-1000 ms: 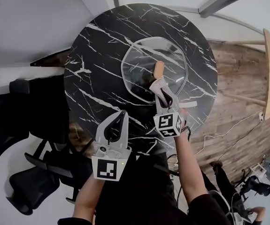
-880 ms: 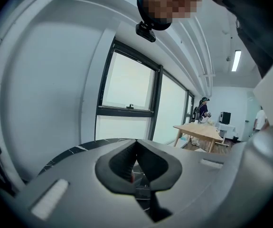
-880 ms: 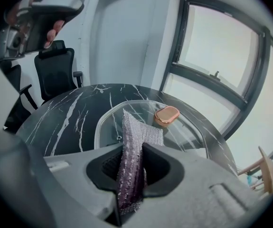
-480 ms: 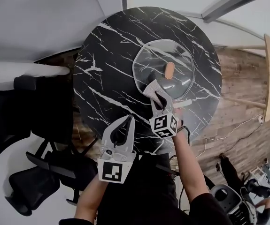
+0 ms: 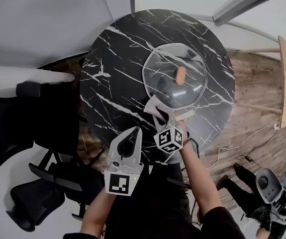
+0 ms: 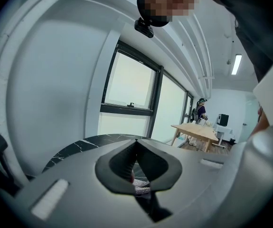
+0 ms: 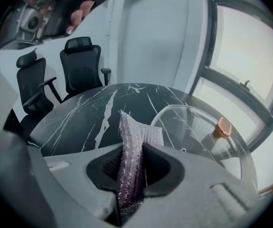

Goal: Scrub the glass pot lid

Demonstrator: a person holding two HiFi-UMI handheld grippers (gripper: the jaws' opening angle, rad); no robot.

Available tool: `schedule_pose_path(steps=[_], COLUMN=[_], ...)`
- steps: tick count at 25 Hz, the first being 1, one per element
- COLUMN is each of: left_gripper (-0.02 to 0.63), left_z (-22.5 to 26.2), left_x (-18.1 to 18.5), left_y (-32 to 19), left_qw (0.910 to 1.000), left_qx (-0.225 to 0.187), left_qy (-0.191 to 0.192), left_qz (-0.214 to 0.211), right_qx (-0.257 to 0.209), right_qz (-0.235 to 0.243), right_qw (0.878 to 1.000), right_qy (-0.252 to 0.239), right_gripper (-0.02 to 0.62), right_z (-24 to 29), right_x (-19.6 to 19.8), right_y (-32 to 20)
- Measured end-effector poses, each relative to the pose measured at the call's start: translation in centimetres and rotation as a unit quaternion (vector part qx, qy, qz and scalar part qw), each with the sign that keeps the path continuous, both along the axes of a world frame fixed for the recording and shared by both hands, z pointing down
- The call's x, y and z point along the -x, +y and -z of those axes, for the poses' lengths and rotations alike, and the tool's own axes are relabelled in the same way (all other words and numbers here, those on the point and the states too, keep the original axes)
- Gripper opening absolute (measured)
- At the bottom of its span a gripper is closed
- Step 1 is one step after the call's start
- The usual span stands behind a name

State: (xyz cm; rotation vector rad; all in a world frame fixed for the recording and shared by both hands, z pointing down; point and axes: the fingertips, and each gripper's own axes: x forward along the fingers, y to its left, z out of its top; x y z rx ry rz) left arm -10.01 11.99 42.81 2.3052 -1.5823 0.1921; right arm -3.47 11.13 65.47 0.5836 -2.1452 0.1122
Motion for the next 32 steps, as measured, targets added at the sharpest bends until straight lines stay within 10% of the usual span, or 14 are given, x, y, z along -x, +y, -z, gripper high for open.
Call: schedule_pose_path(steps=[6,14,17,21,29,32], left_gripper=[0.003,0.003,0.003,0.003,0.003,0.003], left_z=[0.1,0.6,0.8,3.5,9.3,9.6], left_x=[-1.1,-2.6,-3.2,-3.9,-6.9,-8.3], left_y=[0.2,0.5,0.4,0.2,-1.2,-1.9], left_qw=[1.0000,0.9997,0.9995,0.9986,0.9941,0.9927], left_qx=[-0.006,-0.001,0.001,-0.031,-0.071,-0.070], left_qy=[-0.007,-0.018,-0.028,-0.021,0.010,0.012], left_qz=[0.001,0.016,0.018,0.038,0.082,0.097], right_qx=[-0.055,0.013,0.097,0.084,0.092,0.064], right_qz=[0.084,0.113,0.064,-0.017,-0.184,-0.205], right_qw=[0.994,0.993,0.990,0.982,0.912,0.906], right_qy=[0.038,0.008,-0.081,-0.171,-0.354,-0.366], right_gripper=[0.074,0.074,0.072,0.071,0.071,0.071], right_z=[-0.6,-1.4,0.4,6.3,17.8,19.4], right_x=[-0.3,0.0,0.2,-1.3,-7.2,-9.4], right_y=[1.4,4.2,3.8,0.6,-2.6,-3.7])
